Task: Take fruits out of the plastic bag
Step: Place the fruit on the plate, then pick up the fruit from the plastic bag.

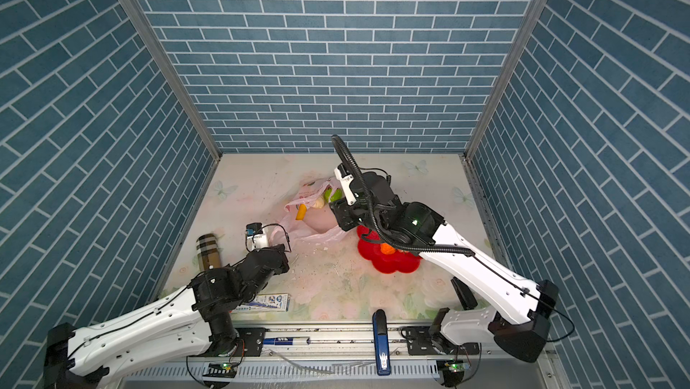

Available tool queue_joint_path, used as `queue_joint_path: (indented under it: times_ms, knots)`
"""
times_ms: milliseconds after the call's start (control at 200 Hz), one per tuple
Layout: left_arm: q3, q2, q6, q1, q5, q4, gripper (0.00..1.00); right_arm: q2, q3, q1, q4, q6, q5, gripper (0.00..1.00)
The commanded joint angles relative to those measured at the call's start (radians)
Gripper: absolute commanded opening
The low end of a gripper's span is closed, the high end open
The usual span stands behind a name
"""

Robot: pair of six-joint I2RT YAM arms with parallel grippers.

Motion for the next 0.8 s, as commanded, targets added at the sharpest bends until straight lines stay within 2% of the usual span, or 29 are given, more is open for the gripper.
queue_joint_path:
  times_ms: [0,215,340,520,700,795]
  knots:
    - [-0.023,-0.013,0.009,-0.005,-0.001,0.021,0.0,0.101,0.087,0.035,0.001,-0.043,-0.028,0.48]
    - [-0.037,-0.058,0.003,-0.004,-0.004,0.015,0.0,0.342,0.142,0.025,0.066,-0.01,-0.119,0.4]
    - [-0.049,-0.089,-0.004,-0.003,-0.005,-0.003,0.0,0.432,0.129,-0.028,0.102,0.042,-0.153,0.34]
    - [-0.046,-0.126,-0.013,-0.005,-0.015,-0.048,0.0,0.482,0.045,-0.085,0.138,0.081,-0.205,0.31]
    - [-0.024,-0.12,-0.014,-0.005,-0.012,-0.093,0.0,0.506,-0.055,-0.083,0.136,0.102,-0.223,0.29]
    - [-0.022,-0.108,-0.017,-0.005,-0.004,-0.102,0.0,0.499,-0.131,-0.077,0.162,0.132,-0.278,0.29]
